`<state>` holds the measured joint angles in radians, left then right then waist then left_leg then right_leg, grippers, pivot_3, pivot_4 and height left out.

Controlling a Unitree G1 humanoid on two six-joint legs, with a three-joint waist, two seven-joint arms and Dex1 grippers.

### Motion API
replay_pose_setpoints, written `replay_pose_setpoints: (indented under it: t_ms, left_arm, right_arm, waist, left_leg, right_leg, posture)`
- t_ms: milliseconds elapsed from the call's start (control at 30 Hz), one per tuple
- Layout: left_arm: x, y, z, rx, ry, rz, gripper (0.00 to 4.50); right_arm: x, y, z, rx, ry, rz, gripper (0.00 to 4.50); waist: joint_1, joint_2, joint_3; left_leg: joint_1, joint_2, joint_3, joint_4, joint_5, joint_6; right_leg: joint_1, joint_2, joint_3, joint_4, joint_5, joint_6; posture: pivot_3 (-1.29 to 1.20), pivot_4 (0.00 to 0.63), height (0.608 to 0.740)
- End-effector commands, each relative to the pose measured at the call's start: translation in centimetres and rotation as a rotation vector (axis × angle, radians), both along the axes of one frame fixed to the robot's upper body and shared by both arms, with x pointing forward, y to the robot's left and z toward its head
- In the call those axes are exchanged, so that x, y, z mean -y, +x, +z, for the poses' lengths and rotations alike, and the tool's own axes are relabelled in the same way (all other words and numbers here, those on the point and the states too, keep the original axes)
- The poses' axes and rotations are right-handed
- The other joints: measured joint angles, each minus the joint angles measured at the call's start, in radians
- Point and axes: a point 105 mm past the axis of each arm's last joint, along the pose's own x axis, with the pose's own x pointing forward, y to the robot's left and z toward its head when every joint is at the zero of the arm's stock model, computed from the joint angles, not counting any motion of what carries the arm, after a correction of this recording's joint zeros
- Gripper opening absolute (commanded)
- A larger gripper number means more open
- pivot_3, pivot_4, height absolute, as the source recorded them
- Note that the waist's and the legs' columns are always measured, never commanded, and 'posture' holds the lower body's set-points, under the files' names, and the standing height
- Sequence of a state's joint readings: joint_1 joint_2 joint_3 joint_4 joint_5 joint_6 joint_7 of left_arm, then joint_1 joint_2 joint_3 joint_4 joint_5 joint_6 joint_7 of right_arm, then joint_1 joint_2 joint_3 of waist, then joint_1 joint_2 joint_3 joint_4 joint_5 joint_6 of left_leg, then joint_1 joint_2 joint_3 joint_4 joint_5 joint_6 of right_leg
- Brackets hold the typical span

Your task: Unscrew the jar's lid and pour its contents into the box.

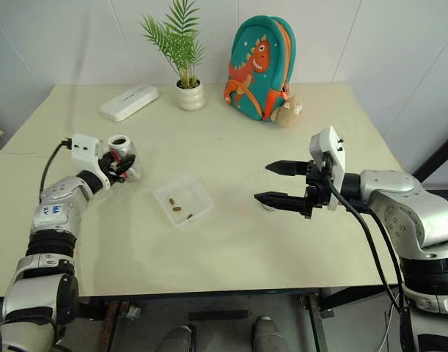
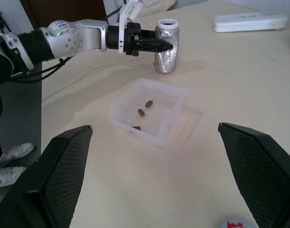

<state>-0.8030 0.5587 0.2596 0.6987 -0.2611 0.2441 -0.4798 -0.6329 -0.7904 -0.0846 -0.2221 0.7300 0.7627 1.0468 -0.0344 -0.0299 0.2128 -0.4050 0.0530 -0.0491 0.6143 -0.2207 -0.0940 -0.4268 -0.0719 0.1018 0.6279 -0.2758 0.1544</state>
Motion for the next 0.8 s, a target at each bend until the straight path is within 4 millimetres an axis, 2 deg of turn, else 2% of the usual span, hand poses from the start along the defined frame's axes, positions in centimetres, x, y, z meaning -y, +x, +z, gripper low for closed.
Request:
replay_pose_setpoints:
  t_ms: [33,200,267,467,600,800]
  left_arm:
    - [0.2,-0.5,1.2,0.026,-0.067,-0.071,1.94]
    - [0.3,-0.7,0.1,0.001,-0.026,-0.102,1.94]
    - [0.2,-0.8,0.0,0.002,-0.011,-0.101,2.68]
    - [-0.1,-1.3,0.1,-0.002,0.061,-0.116,4.47]
    - [-0.3,-2.0,0.6,-0.002,0.088,-0.121,4.47]
    - [-0.6,-4.6,1.5,-0.025,0.127,-0.179,4.47]
  right_arm:
    - [0.0,-0.1,0.9,0.046,-0.007,0.013,4.47]
    - [0.0,-0.3,0.9,0.044,-0.014,0.016,4.47]
    - [0.0,-0.3,0.9,0.043,-0.016,0.014,4.50]
    - [0.1,-0.5,0.7,0.040,-0.024,0.009,4.50]
    - [0.2,-0.6,0.8,0.040,-0.029,0.006,4.50]
    - [0.8,-0.8,0.9,0.040,-0.045,-0.001,4.50]
  waist:
    - [0.002,0.000,0.000]
    - [0.004,0.000,0.000]
    - [0.004,0.000,0.000]
    - [0.000,0.000,0.000]
    - [0.000,0.000,0.000]
    - [0.000,0.000,0.000]
  left_leg:
    - [0.000,0.000,0.000,0.000,0.000,0.000]
    - [0.000,0.000,0.000,0.000,0.000,0.000]
    - [0.000,0.000,0.000,0.000,0.000,0.000]
    - [0.000,0.000,0.000,0.000,0.000,0.000]
    - [0.000,0.000,0.000,0.000,0.000,0.000]
    - [0.000,0.000,0.000,-0.001,0.000,0.000]
  right_leg:
    - [0.000,0.000,0.000,0.000,0.000,0.000]
    - [0.000,0.000,0.000,-0.001,0.000,0.000]
    - [0.000,0.000,0.000,-0.001,0.000,0.000]
    - [0.000,0.000,0.000,-0.001,0.000,0.000]
    - [0.000,0.000,0.000,-0.001,0.000,0.000]
    - [0.000,0.000,0.000,-0.002,0.000,-0.001]
  posture:
    - [0.00,0.150,0.740]
    - [0.00,0.150,0.740]
    - [0.00,0.150,0.740]
    - [0.00,0.150,0.740]
    - [0.00,0.150,0.740]
    - [0.00,0.150,0.740]
